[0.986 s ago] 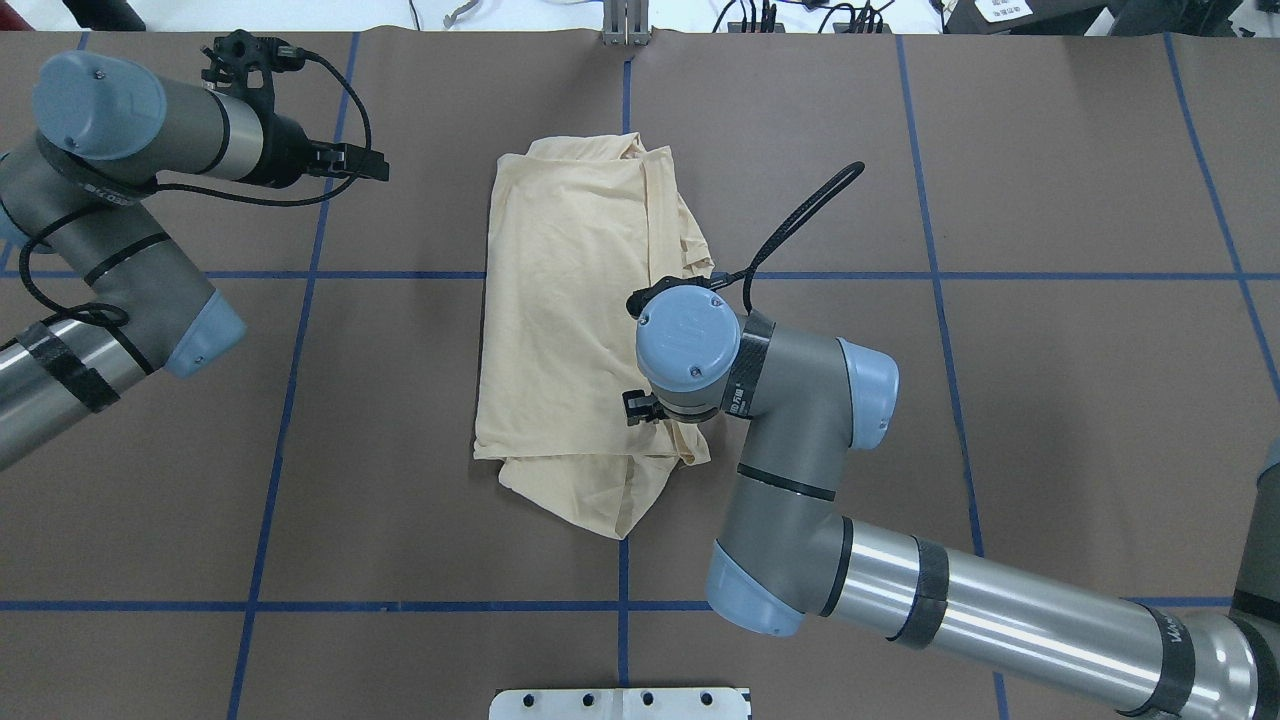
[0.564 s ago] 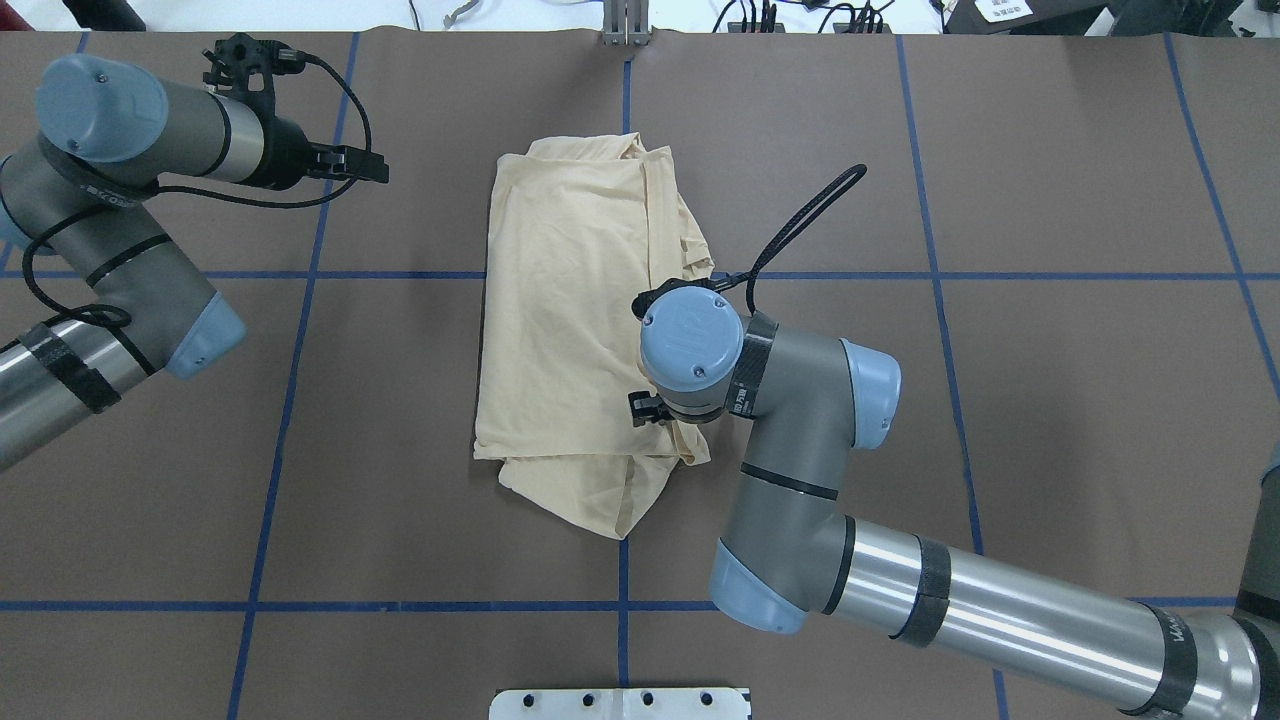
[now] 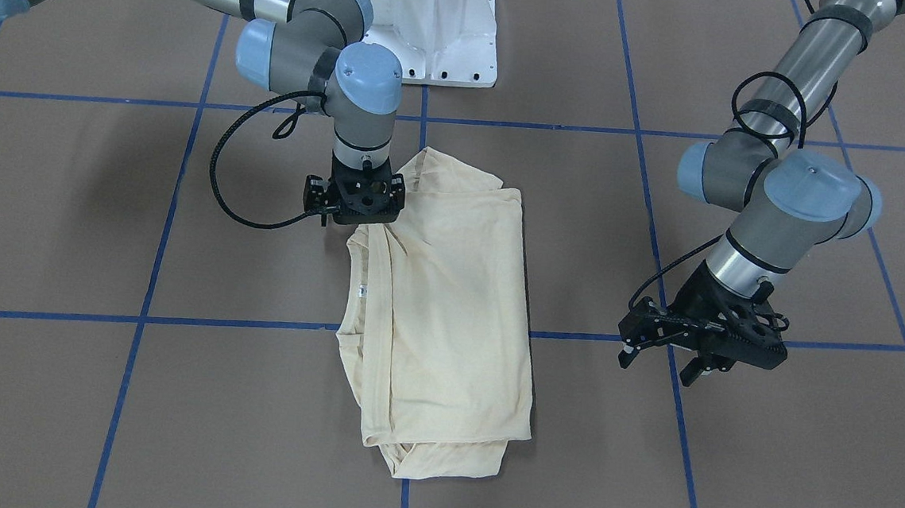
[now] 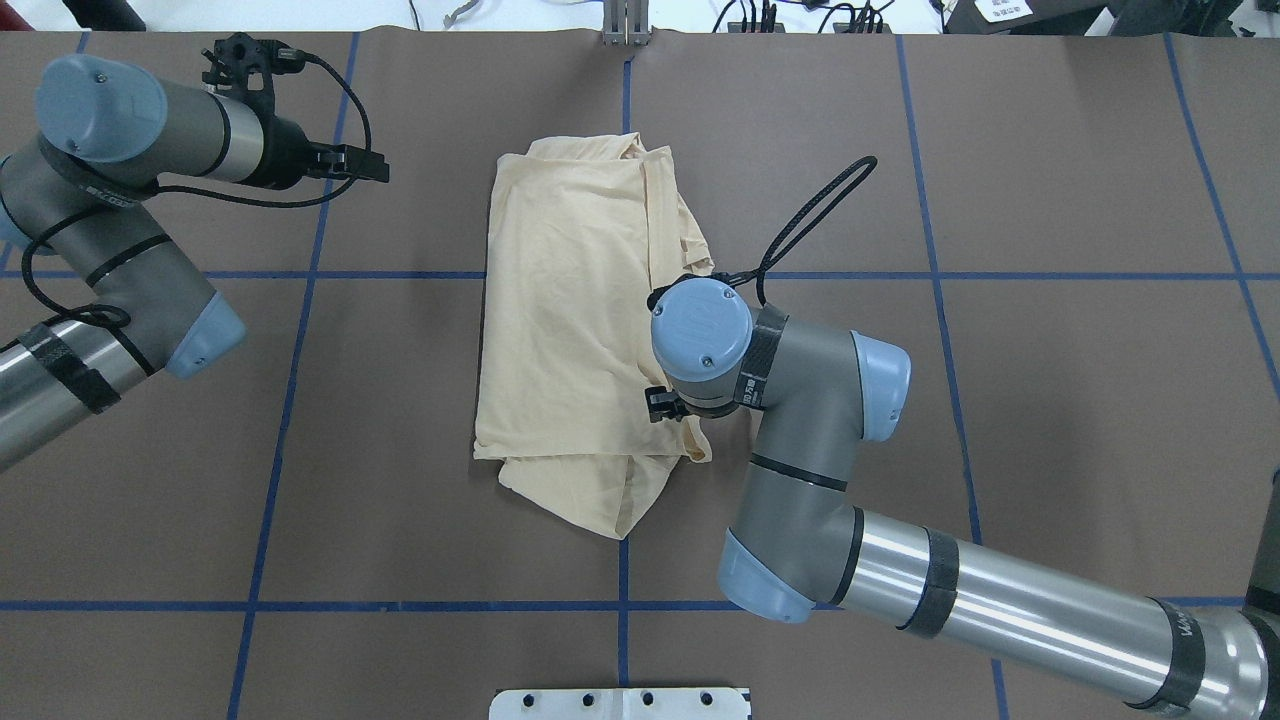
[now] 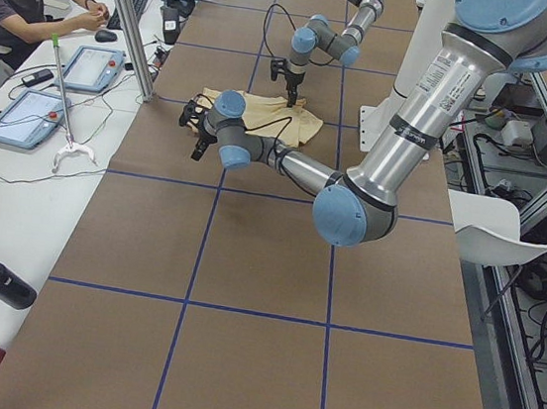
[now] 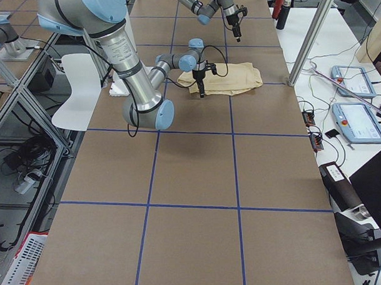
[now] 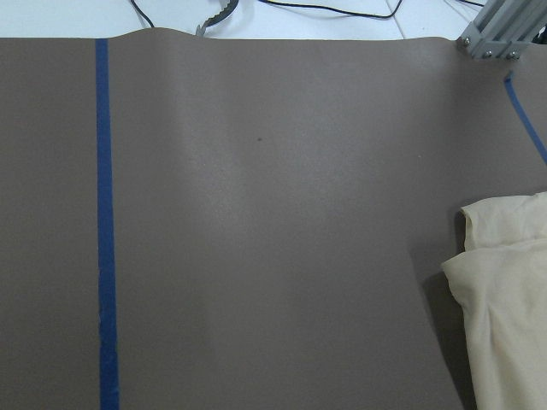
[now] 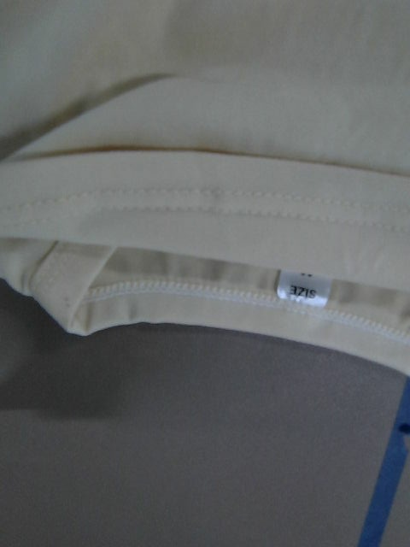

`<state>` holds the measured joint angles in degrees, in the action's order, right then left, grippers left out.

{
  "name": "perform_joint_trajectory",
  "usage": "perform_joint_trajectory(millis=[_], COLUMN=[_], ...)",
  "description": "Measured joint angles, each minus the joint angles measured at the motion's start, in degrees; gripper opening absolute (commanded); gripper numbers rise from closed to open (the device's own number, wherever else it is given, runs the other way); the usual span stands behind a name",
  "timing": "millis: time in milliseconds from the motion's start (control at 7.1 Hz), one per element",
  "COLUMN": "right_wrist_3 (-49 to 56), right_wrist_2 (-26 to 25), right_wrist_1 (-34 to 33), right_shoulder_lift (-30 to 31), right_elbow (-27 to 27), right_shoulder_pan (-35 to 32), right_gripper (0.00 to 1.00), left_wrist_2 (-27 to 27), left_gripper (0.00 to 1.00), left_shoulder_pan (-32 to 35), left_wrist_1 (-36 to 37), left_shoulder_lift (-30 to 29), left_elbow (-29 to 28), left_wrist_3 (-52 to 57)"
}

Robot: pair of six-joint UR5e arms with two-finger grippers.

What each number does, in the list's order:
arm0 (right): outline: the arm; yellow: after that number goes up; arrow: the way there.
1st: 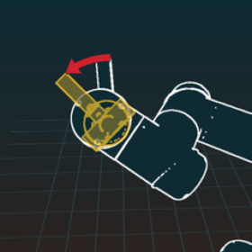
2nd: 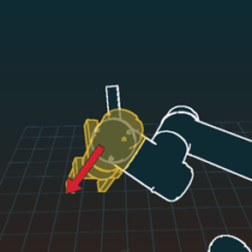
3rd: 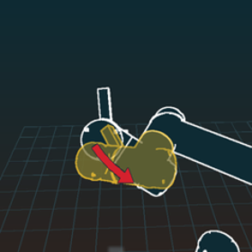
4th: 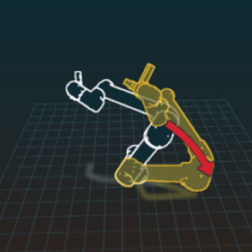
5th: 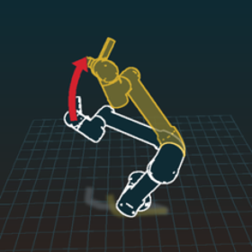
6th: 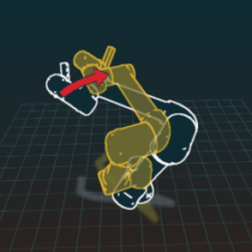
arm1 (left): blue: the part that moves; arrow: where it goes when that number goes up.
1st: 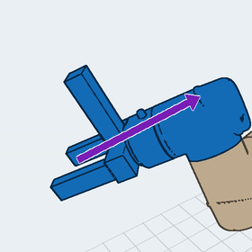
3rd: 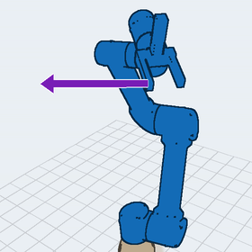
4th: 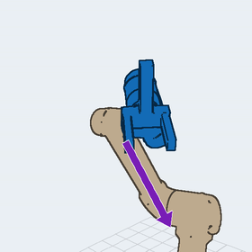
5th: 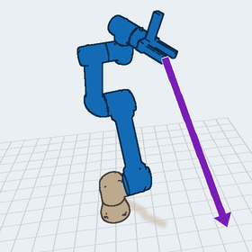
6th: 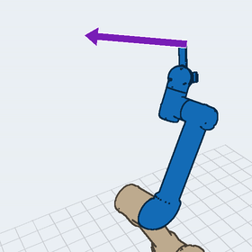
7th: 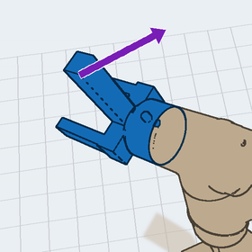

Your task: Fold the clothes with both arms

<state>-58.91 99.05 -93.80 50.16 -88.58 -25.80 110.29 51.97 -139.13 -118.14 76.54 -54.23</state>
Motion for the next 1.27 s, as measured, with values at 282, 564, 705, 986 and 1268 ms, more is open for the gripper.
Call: perform_joint_trajectory(millis=[282,564,705,986,1268], right_wrist_3=[0.5,1.2,1.4,2.1,3.0], right_wrist_2=[1.2,1.5,1.6,2.2,2.7], right_wrist_1=[-0.3,-0.3,-0.3,-0.4,-0.3], right_shoulder_lift=[1.2,2.5,3.3,3.9,3.9], right_elbow=[-0.4,-0.7,-1.3,-2.5,-2.9], right_shoulder_pan=[-1.2,-1.7,-2.0,-3.1,-4.0], right_gripper=[1.0,1.0,1.0,1.0,1.0], left_wrist_2=[0.0,0.0,-0.1,-0.1,-0.1], left_gripper=[1.0,1.0,1.0,1.0,1.0], left_shoulder_pan=[0.0,-0.1,-0.1,-0.1,-0.1], left_wrist_1=[0.0,0.0,0.0,0.0,0.0], left_shoulder_lift=[0.0,-0.1,-0.1,-0.2,-0.2], left_elbow=[0.0,0.0,0.0,-0.1,-0.3], left_wrist_3=[-0.2,-0.3,-0.2,-0.1,0.1])
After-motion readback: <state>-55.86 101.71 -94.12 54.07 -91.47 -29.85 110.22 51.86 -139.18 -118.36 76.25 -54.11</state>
